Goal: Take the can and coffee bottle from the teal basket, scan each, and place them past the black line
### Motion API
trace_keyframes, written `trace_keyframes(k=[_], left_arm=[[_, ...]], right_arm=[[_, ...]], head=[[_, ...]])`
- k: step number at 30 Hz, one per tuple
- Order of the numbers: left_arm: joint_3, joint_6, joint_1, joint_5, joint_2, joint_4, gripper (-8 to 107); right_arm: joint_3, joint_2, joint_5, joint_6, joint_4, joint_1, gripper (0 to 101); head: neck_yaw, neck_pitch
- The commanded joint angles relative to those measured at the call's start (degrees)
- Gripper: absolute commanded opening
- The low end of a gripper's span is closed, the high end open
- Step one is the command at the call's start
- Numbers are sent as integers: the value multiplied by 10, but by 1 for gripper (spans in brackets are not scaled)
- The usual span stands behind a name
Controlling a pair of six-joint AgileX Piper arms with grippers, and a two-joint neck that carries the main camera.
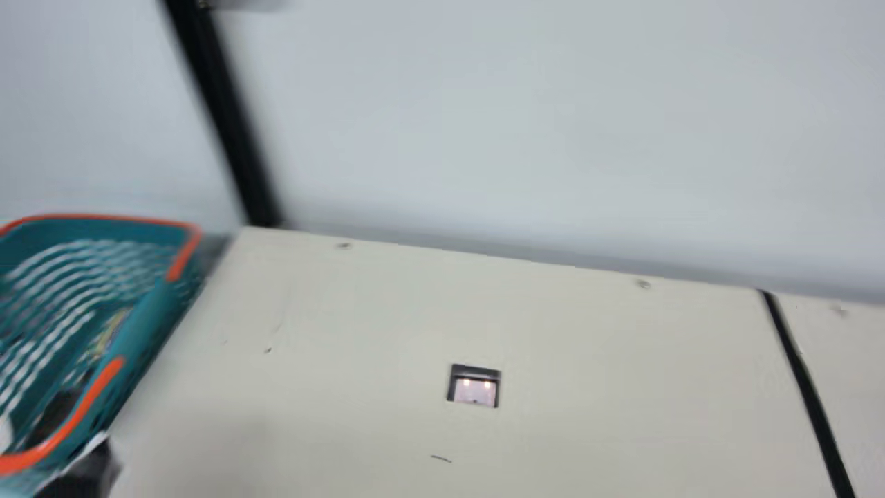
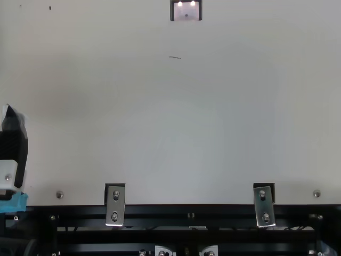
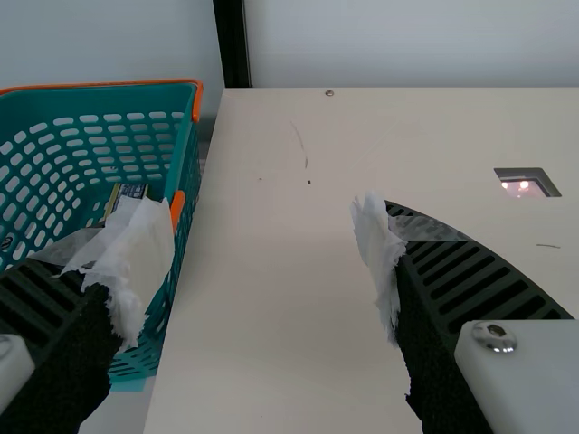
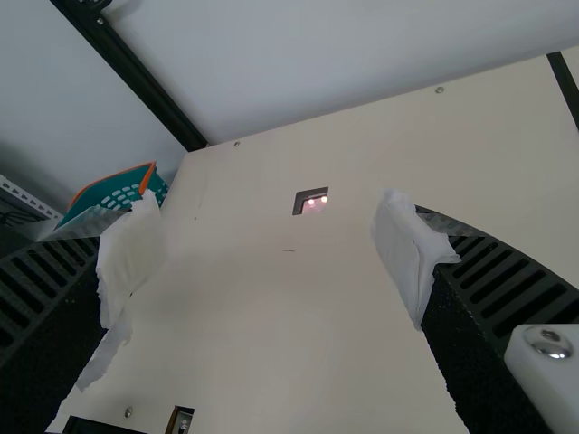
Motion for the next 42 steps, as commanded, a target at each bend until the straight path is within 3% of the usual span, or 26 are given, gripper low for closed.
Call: trace_keyframes(k=[1,9,14,33,42], left_arm=[[0,0,0,0,0,0,90],[0,0,0,0,0,0,90],[0,0,0,0,0,0,90],[-3,-2,11,-3,10,1,90],[-71,-65,91,-69,161,30,90]], right_arm=[[0,0,0,0,0,0,101],[0,0,0,0,0,0,101],[0,0,0,0,0,0,101],[-1,0,0,0,0,0,101],[-1,0,0,0,0,0,101]], head=[[51,-15],[258,-15],[321,-15],[328,-15],[328,-15]])
